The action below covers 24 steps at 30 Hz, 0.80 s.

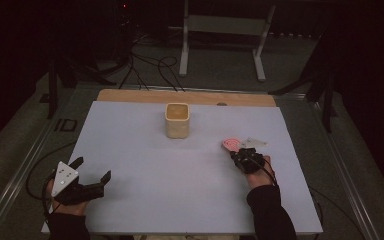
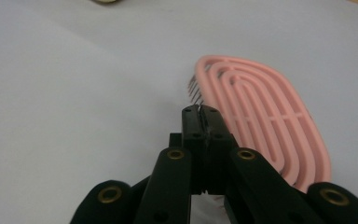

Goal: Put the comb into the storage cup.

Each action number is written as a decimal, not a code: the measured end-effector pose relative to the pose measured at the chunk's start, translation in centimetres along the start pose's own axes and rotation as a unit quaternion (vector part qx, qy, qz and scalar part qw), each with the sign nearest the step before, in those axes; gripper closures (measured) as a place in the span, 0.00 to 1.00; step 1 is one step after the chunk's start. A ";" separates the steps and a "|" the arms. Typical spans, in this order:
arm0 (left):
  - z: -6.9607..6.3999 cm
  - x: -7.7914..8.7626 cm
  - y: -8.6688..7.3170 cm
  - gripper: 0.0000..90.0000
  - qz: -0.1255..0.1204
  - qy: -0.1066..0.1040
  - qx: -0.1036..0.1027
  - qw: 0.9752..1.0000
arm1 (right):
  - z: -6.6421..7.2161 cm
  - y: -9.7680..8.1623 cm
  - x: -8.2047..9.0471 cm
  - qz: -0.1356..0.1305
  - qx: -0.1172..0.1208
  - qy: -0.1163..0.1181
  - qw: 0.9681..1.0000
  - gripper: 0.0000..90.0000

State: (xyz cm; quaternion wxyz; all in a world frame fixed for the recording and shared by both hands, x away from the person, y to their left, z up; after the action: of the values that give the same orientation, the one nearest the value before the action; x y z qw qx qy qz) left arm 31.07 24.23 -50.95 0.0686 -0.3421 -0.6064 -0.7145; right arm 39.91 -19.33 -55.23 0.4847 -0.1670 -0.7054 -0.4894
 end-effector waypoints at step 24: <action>0.1 0.0 0.0 0.00 0.000 0.001 0.001 1.000 | -0.6 0.6 0.9 -0.023 -0.008 0.016 1.000 0.94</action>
State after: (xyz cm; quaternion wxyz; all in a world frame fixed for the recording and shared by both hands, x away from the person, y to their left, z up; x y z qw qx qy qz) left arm 31.07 24.32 -50.95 0.0696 -0.3409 -0.6071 -0.7144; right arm 40.21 -19.74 -54.06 0.4837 -0.1466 -0.6973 -0.5083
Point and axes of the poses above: each handheld gripper's, and its own axes: x roughly backward along the jaws, y roughly out of its top, z roughly to its left, the point moved 9 cm from there along -x, roughly forward along the jaws, and after that the axes turned 15 degrees about z, right-handed, at the moved point
